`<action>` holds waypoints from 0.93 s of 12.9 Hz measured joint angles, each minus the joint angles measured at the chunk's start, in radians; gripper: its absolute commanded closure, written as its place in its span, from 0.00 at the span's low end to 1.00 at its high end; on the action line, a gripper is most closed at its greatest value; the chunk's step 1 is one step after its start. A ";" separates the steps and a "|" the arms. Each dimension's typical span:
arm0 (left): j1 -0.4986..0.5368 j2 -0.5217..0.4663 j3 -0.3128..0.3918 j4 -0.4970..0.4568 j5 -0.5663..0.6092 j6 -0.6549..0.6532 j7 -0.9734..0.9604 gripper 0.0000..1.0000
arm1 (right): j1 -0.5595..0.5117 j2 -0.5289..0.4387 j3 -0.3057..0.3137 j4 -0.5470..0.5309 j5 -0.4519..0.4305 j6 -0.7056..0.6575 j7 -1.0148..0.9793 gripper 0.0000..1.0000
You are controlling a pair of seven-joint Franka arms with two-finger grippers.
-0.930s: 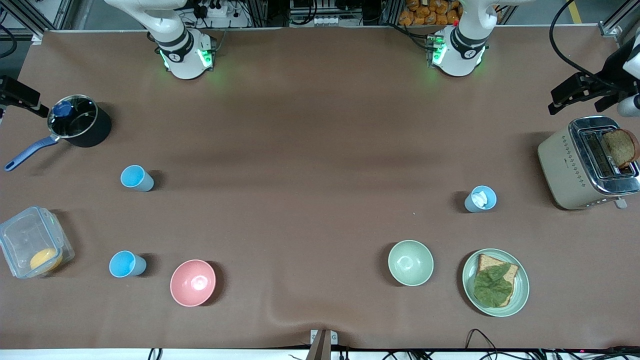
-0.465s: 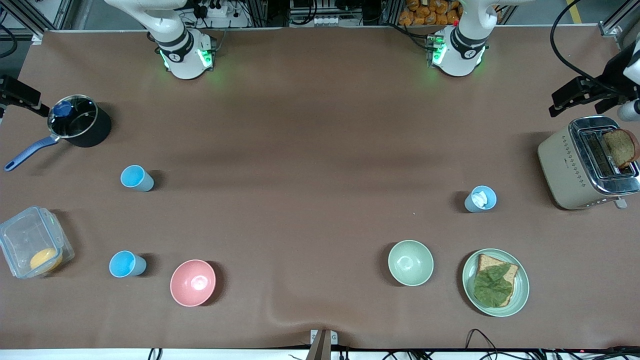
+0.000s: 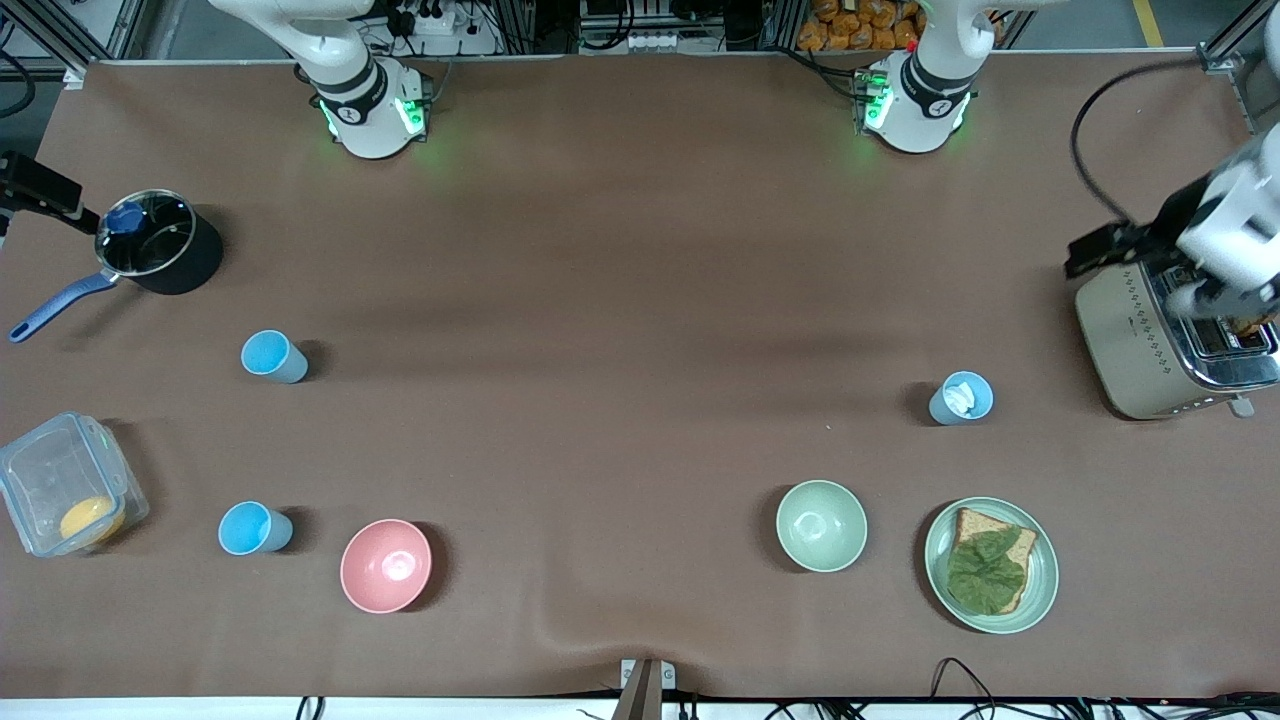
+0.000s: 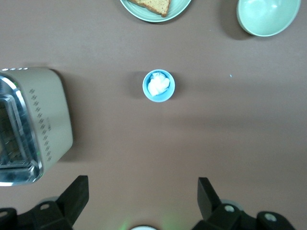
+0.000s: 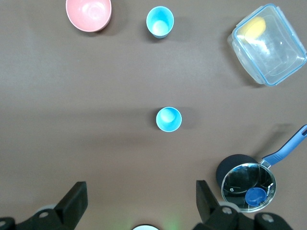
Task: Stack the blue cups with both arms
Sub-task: 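Reach the right gripper toward one blue cup while the left gripper reaches another, then grasp the blue cup with the right gripper while the left gripper grasps another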
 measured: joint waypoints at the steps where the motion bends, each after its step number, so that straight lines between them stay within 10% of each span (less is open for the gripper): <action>1: 0.001 0.008 0.000 -0.051 0.000 0.061 0.000 0.00 | 0.000 0.017 -0.001 -0.007 0.000 0.001 0.000 0.00; 7: 0.011 0.039 0.001 -0.373 0.000 0.518 0.002 0.00 | -0.041 0.232 -0.007 -0.080 -0.002 0.161 -0.004 0.00; 12: 0.032 0.170 0.001 -0.410 0.000 0.691 0.008 0.00 | -0.071 0.263 -0.008 -0.412 -0.002 0.498 -0.008 0.00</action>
